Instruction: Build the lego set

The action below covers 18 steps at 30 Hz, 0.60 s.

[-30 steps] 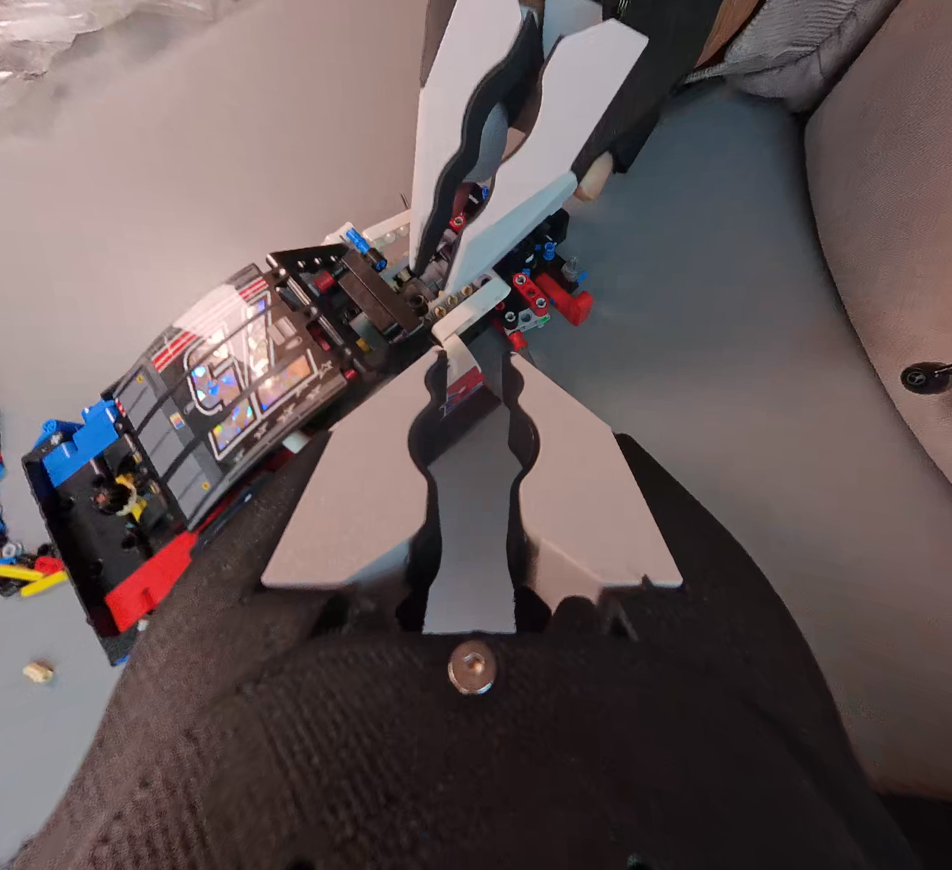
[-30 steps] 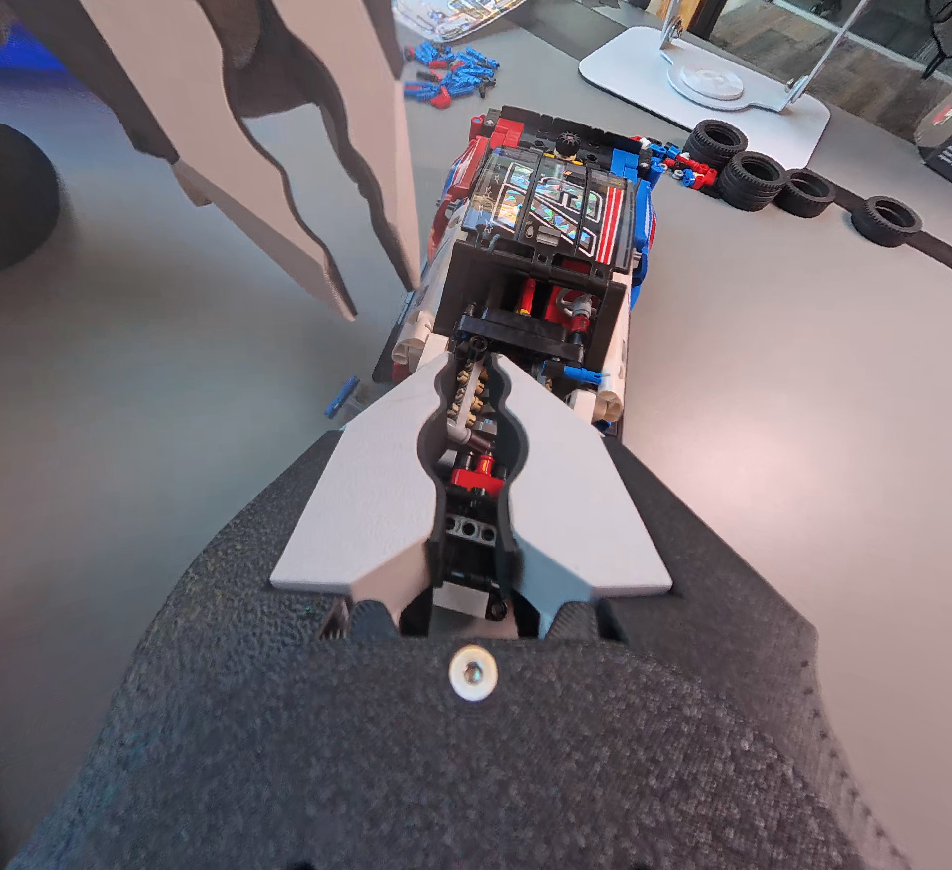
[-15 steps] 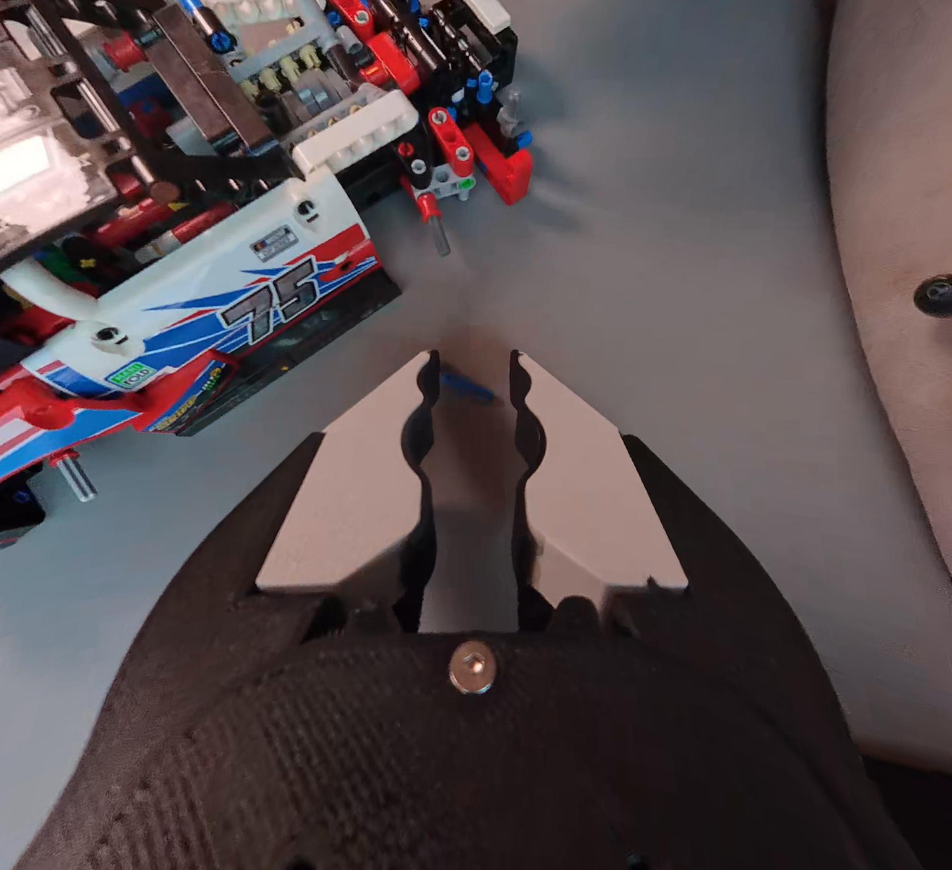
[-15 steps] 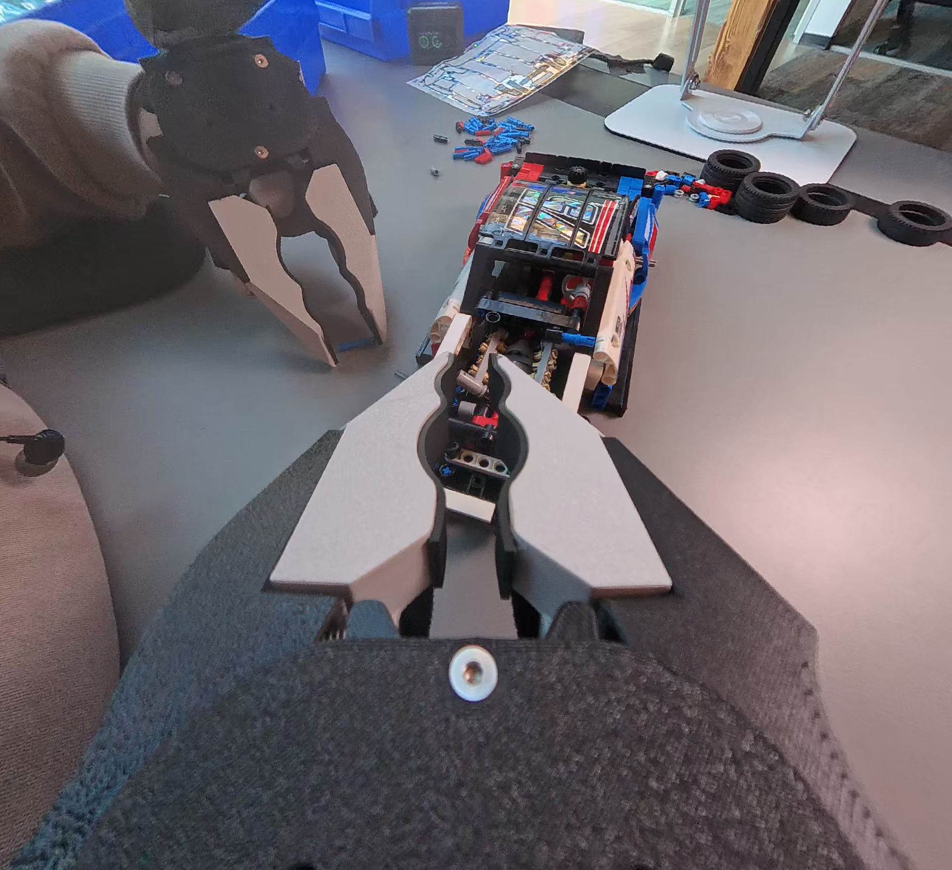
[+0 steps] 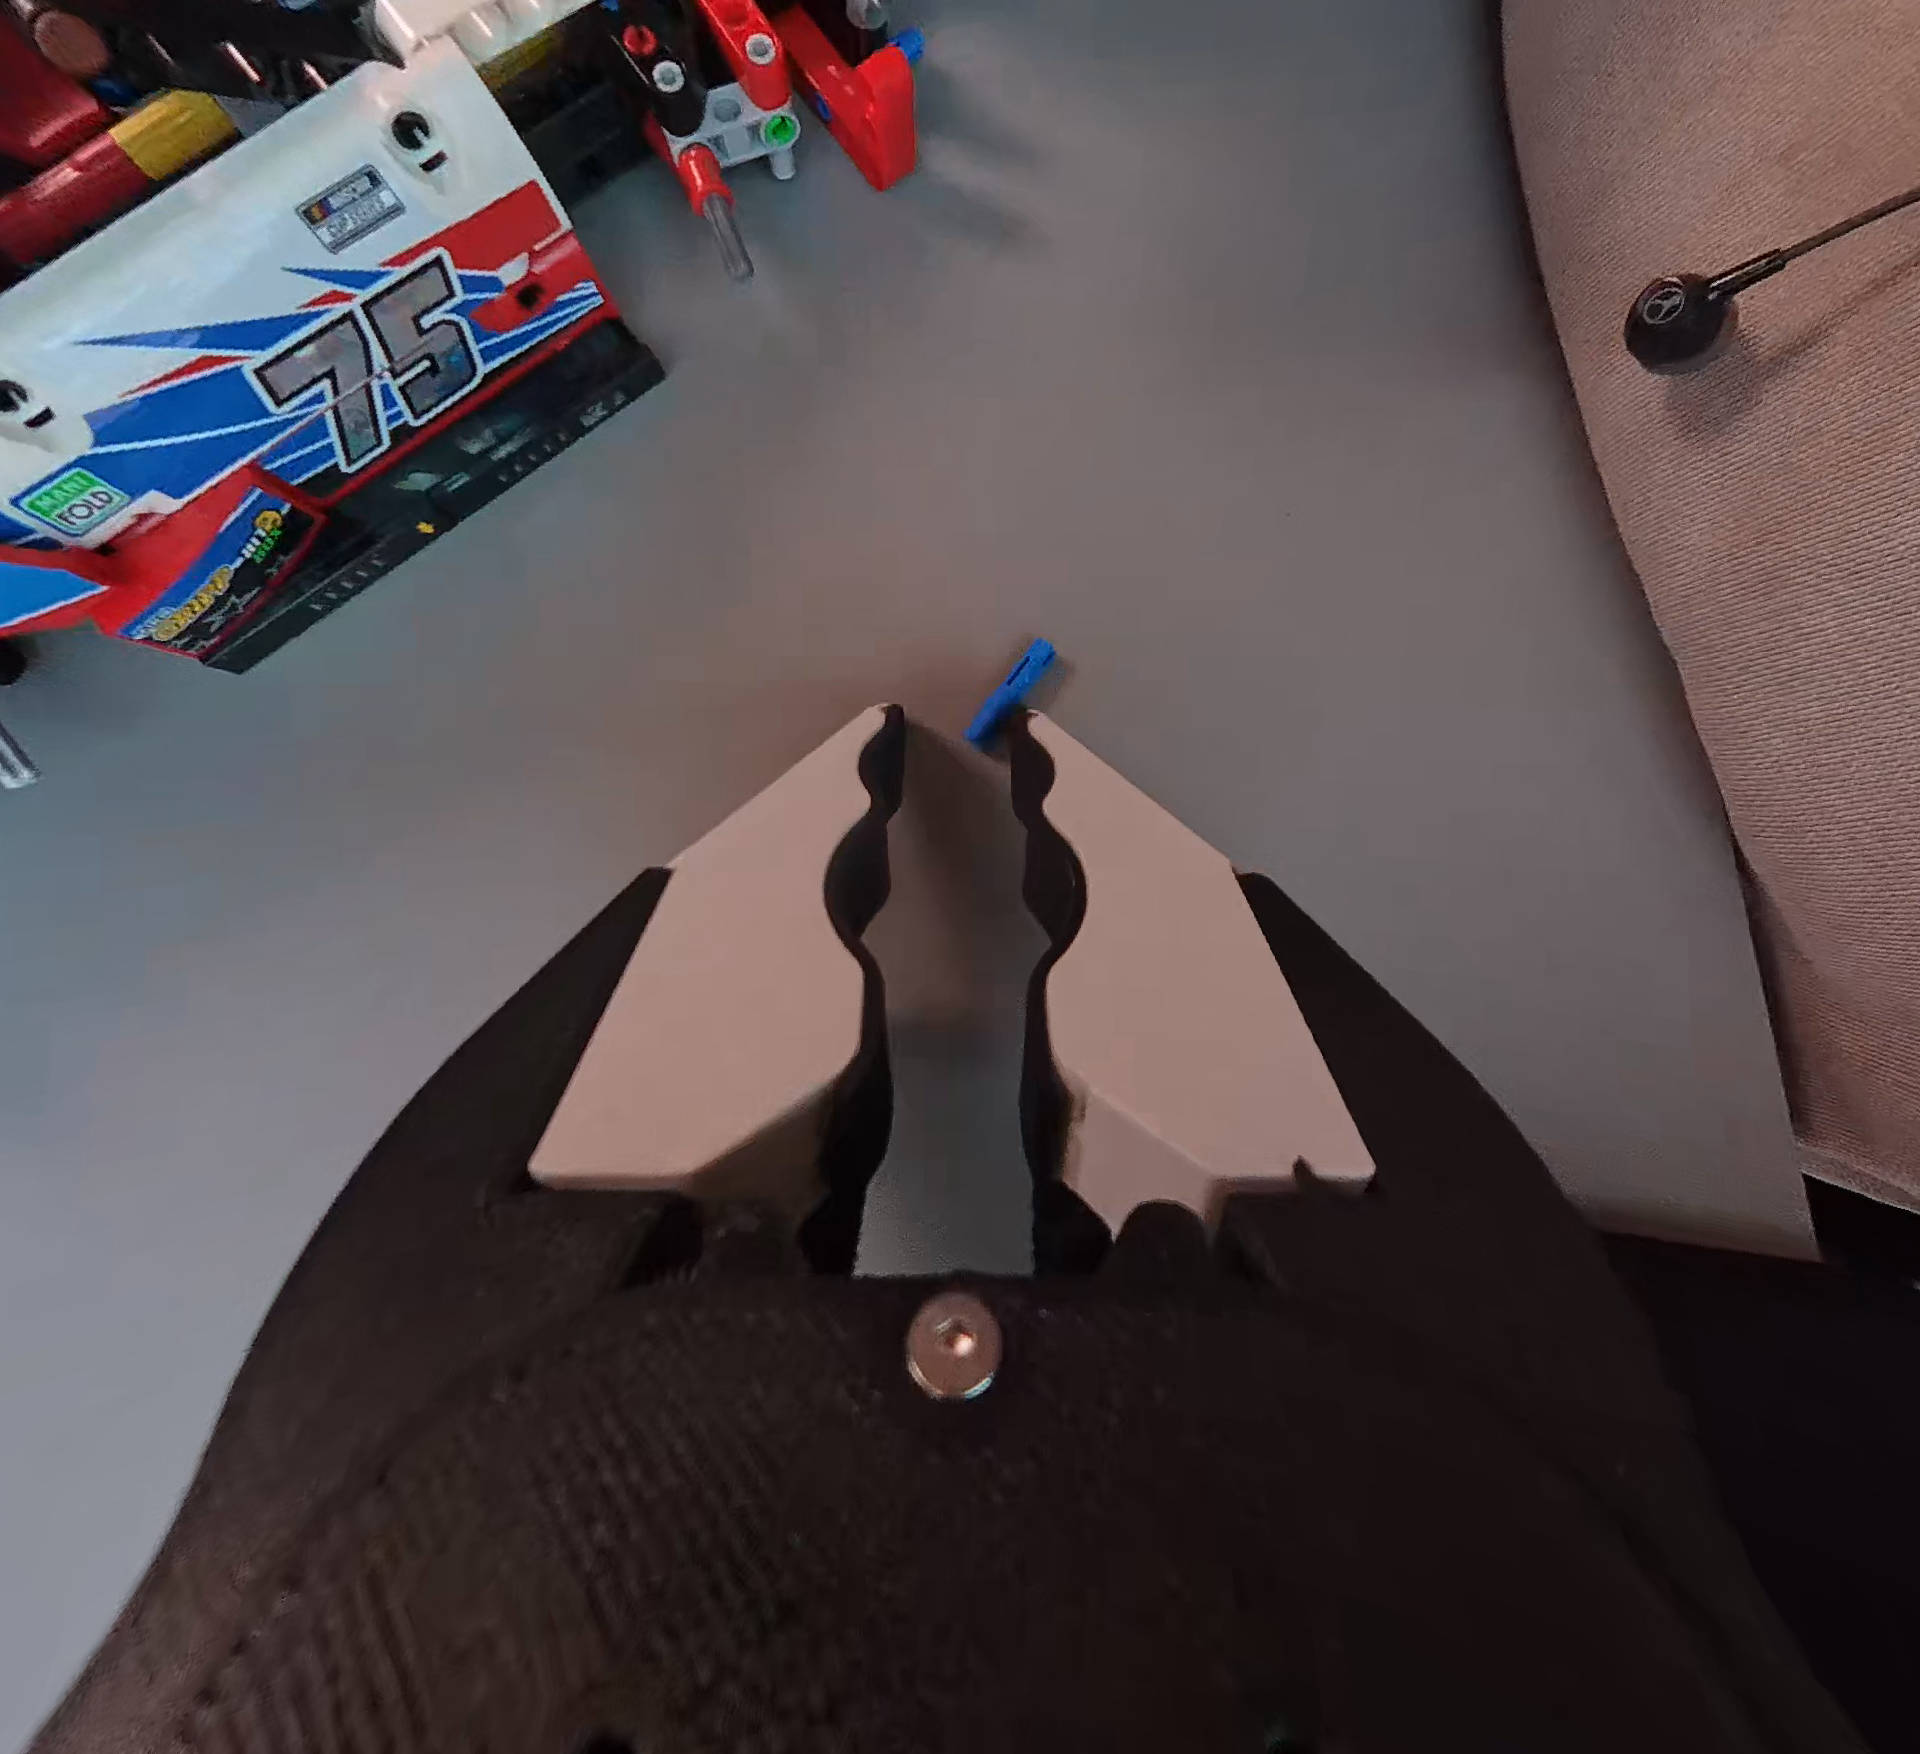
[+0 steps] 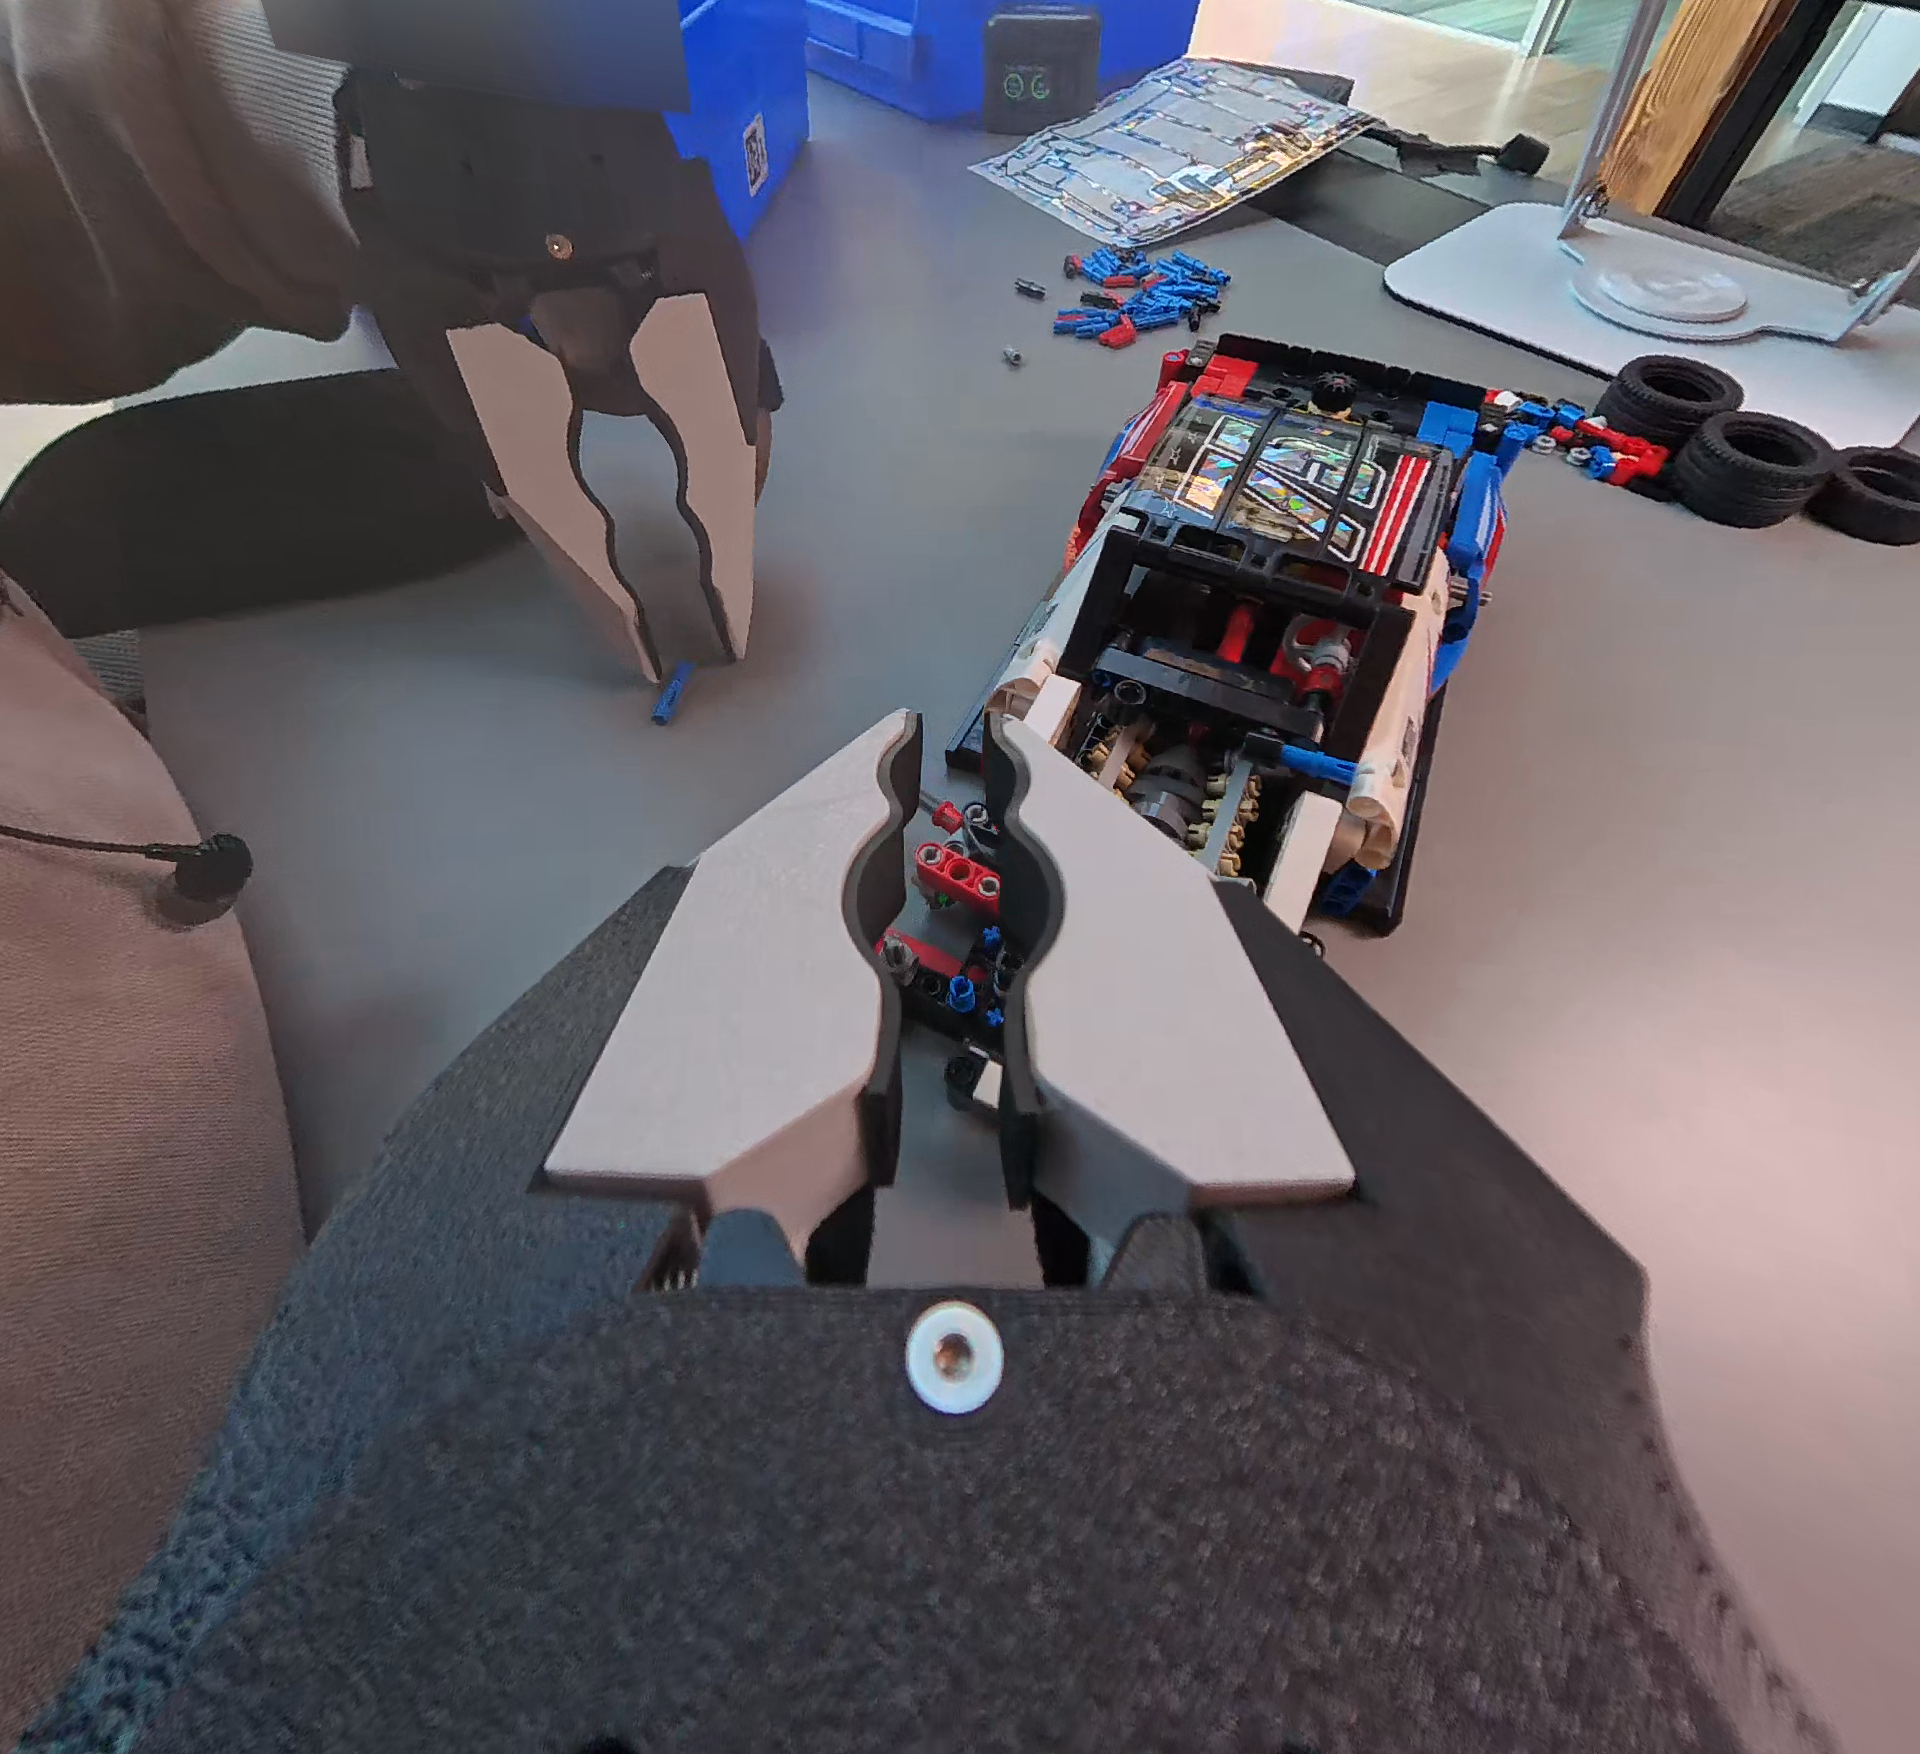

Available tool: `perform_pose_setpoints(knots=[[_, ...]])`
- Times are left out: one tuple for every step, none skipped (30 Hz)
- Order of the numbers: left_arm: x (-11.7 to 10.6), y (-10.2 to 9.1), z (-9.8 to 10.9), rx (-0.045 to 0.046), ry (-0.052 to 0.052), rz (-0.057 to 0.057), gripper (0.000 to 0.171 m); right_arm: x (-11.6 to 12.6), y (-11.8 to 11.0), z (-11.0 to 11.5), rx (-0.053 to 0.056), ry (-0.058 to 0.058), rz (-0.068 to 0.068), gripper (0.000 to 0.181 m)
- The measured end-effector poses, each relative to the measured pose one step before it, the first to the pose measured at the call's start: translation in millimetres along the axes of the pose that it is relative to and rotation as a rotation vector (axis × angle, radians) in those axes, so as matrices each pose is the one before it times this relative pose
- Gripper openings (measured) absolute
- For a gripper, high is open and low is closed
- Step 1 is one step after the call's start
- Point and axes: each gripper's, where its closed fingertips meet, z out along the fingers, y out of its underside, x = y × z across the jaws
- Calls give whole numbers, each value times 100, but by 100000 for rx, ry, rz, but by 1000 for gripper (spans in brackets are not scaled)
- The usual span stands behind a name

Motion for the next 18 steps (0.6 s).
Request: perform_pose_setpoints(knots=[[52,-110,67,1652,446,-558,16,-79,19,78,-148,-526,-176,9],[163,-11,22,704,1045,-1268,13,-53,25,11,-354,-387,-216,9],[72,52,-26,-116,148,-937,11,23,14,-64,-482,2,-482,9],[22,80,-37,-43,-696,-71,9,84,10,-162,-486,385,-787,9],[26,19,-5,538,-1079,286,8,139,25,-218,-411,508,-892,9],[67,-74,68,1144,-1098,72,7,196,54,-260,-395,539,-598,8],[-30,-191,117,1846,-2148,239,9,239,105,-260,-522,366,-260,8],[-92,-153,88,1581,-2505,736,11,256,153,-233,-737,69,-302,8],[41,-32,18,763,-966,204,10,302,182,-210,-960,127,-478,8],[-48,-2,-9,436,-647,-464,11,341,176,-179,-1217,417,-595,8],[-20,0,-3,516,-147,-158,13,323,120,-150,-1122,567,-797,9],[156,-1,2,698,843,682,14,229,14,-119,-792,372,-878,8],[214,-60,49,823,1135,1046,15,102,-79,-65,-402,22,-789,8],[179,-79,80,814,1084,748,16,-36,-143,-2,-144,-366,-757,8],[143,-49,77,342,1264,-539,15,-137,-149,52,-76,-620,-901,9],[172,17,29,-487,1697,-1736,12,-179,-103,105,-193,-540,-1085,9],[141,30,-5,-737,1067,-1111,10,-167,-44,134,-404,-275,-1136,9],[136,65,-39,-607,281,531,8,-164,-22,120,-397,-45,-1087,9]])
